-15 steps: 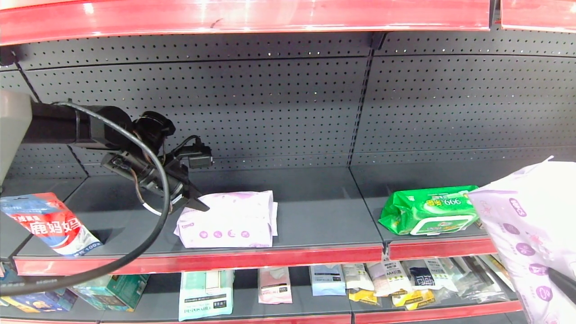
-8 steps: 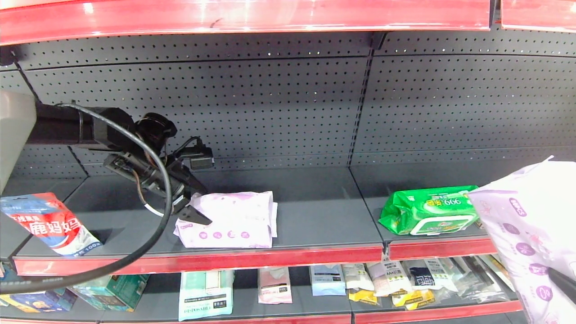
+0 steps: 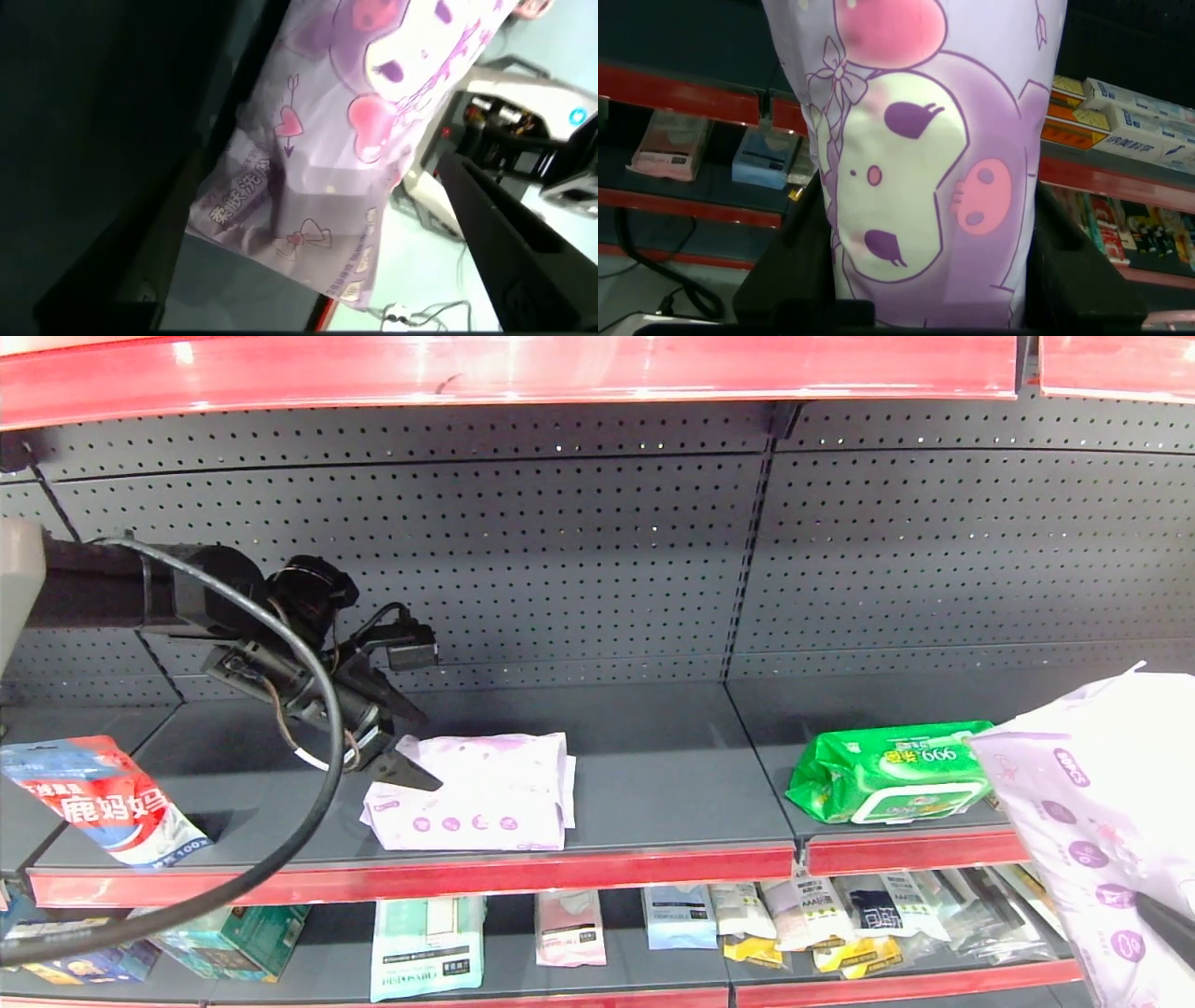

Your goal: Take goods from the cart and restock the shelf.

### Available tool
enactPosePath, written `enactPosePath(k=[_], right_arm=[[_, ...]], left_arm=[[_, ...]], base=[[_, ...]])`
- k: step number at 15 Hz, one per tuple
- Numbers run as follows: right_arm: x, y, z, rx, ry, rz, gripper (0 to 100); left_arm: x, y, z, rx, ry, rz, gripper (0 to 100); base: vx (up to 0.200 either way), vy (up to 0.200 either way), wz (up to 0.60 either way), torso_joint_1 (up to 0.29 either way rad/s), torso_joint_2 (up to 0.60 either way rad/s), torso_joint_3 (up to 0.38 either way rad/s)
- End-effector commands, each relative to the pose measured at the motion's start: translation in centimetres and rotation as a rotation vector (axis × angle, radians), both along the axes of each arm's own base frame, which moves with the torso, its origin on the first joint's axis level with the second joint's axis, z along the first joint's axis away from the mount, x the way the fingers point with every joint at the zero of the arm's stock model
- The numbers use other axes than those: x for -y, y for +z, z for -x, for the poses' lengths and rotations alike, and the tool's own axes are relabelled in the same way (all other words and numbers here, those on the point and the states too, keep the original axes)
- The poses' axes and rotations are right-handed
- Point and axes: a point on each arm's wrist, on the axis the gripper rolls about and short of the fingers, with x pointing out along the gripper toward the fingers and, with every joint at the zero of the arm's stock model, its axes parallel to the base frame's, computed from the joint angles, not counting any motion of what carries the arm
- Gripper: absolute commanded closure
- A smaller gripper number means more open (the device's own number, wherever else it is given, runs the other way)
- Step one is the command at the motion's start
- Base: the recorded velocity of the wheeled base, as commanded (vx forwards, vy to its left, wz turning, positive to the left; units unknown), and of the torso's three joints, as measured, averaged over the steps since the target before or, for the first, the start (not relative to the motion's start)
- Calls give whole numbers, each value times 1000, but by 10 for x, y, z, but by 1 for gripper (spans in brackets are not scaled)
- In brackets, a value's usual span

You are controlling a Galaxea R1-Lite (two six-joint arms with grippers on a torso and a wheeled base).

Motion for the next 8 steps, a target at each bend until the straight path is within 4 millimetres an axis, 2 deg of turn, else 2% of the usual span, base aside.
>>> enactPosePath(k=[1,8], right_arm=[[0,-2,0,-7,1,1,100],[0,-1,0,-4,2,1,100]], left_arm=[[-1,14,7,11,30,33,0],[-1,37,17,-29,266,158,0]], base=[[0,0,0,0,0,0],[0,0,0,0,0,0]])
